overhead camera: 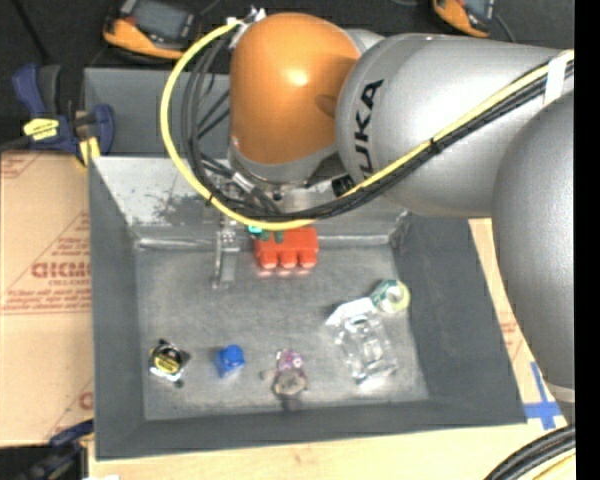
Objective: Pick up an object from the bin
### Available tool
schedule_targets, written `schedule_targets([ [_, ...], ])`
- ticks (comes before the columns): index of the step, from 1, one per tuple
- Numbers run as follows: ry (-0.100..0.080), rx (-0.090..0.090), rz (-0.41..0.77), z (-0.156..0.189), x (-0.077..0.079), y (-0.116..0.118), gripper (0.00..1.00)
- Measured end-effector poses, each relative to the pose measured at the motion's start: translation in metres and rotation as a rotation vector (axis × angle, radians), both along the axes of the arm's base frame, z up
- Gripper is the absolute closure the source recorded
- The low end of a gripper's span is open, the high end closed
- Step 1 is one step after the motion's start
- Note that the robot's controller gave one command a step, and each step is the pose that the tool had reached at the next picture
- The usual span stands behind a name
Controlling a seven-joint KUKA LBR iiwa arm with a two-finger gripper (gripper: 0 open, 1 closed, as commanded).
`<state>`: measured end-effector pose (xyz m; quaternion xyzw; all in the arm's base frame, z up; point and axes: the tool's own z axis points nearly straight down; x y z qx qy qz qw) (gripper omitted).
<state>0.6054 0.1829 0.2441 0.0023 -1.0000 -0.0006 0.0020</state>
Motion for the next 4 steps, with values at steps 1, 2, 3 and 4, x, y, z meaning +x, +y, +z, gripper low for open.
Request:
schedule_targets([
  [1,0.003,-0.003,-0.063,-0.130,-0.034,-0.042,0.00],
  [2,-0.012,0.001,0.130,-0.154,-0.091,-0.030,0.00],
  [3,-0.012,-0.003,0.179,-0.091,-0.107,-0.084,0.00],
  [4,-0.018,-0.001,0.249,-0.034,0.002,-0.052,0.00],
])
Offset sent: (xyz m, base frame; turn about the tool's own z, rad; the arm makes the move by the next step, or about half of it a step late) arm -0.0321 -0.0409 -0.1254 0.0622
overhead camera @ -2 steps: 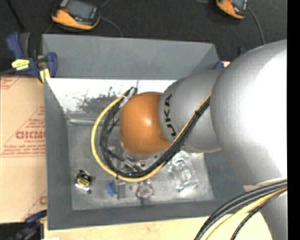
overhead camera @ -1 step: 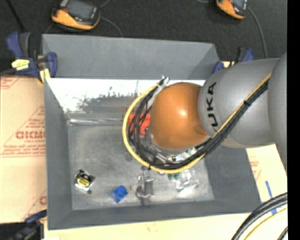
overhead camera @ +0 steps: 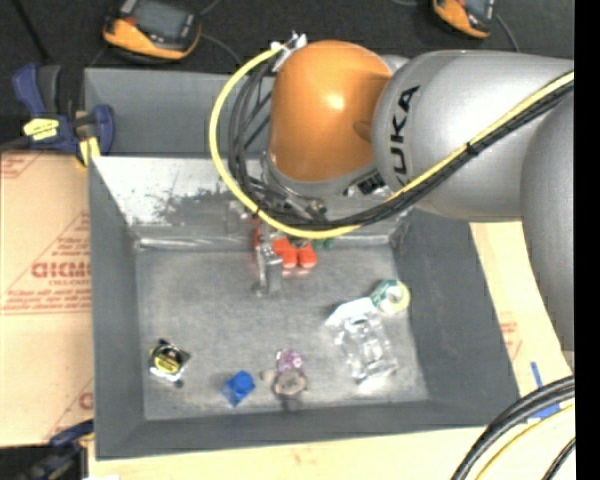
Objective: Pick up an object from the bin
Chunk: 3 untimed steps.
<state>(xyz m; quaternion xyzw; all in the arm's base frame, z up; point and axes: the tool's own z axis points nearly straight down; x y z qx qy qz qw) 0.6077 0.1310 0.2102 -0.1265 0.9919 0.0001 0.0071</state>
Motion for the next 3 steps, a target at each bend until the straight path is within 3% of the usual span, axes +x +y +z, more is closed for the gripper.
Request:
schedule_targets([
  [1,0.010,0.004,-0.066,-0.055,0.046,0.092,0.00],
  [2,0.023,-0.003,-0.029,-0.111,-0.033,0.054,0.00],
  [3,0.012,-0.005,0.039,-0.045,-0.115,-0.037,0.00],
])
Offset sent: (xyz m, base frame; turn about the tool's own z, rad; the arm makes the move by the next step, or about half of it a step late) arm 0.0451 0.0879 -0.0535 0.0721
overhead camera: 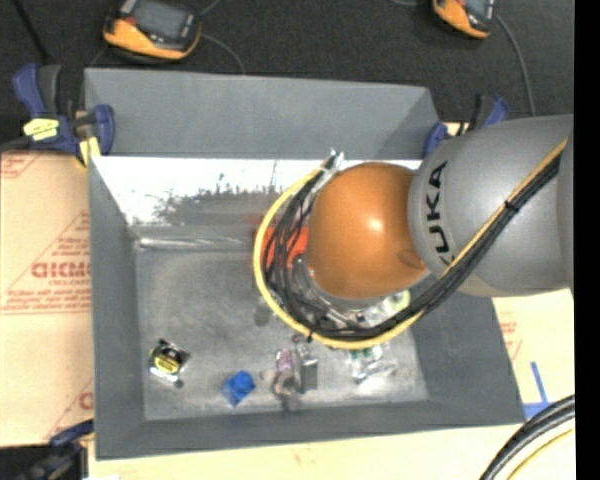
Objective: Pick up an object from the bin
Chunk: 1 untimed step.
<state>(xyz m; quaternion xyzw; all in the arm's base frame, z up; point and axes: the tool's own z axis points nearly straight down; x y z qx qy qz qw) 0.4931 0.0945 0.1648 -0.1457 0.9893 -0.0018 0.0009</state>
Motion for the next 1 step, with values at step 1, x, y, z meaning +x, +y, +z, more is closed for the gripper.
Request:
schedule_targets([
  [1,0.005,0.004,0.036,-0.0942,-0.0051,-0.0148,0.00],
])
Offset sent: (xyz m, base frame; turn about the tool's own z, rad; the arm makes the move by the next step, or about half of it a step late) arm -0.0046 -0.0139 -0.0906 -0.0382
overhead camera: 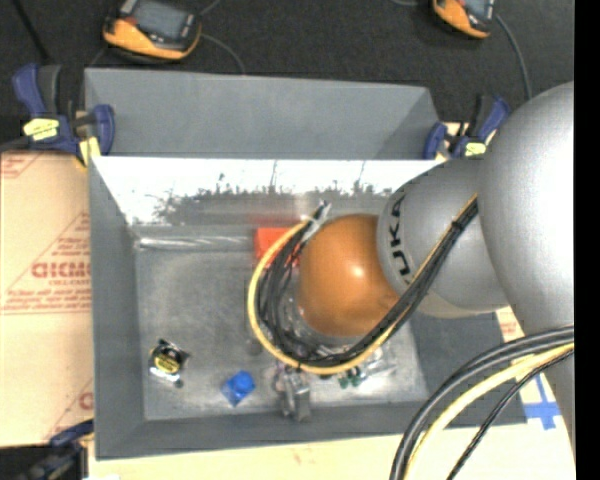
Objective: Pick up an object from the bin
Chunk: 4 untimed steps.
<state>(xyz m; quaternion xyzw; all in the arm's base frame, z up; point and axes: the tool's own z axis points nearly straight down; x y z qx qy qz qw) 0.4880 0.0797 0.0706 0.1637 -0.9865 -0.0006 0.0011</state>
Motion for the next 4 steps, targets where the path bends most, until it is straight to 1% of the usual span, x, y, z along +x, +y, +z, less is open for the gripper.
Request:
schedule_targets([
  [1,-0.006,0.002,0.261,0.000,0.010,0.063,0.00],
  [2,-0.005,0.003,0.255,0.000,0.010,0.063,1.00],
  [3,-0.014,0.002,0.246,0.123,0.020,0.092,1.00],
  [4,-0.017,0.002,0.206,0.227,0.042,0.110,1.00],
])
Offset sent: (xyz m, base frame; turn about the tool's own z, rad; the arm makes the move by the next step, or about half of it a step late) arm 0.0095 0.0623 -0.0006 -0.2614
